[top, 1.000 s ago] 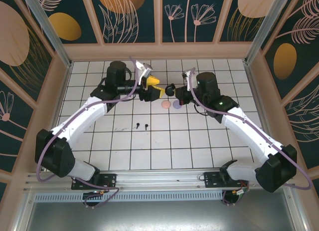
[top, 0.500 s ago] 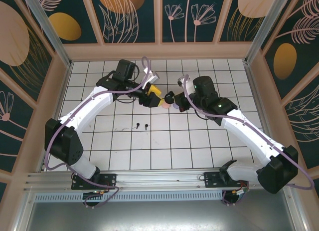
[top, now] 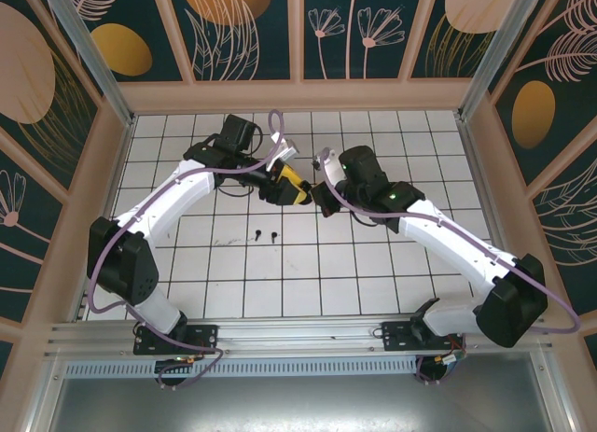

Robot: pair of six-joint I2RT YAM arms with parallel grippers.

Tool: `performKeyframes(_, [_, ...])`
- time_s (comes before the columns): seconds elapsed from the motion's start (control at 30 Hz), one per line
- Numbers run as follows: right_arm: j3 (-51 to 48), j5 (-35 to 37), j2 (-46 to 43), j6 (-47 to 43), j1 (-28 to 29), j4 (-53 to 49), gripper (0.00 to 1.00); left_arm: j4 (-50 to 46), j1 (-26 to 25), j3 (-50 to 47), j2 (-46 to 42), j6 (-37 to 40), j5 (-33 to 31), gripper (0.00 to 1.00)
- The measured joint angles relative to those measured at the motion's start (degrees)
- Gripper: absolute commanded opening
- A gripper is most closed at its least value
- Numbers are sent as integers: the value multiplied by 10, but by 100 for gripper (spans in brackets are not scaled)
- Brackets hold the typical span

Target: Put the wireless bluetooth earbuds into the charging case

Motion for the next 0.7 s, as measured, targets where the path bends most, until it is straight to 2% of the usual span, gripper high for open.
performKeyframes(0.33, [8,2,0,0,1,-12,0,-10,2,0,5,20,0,55])
performKeyframes(0.7, [23,2,7,0,2,-11,0,-23,2,0,24,26,17,51])
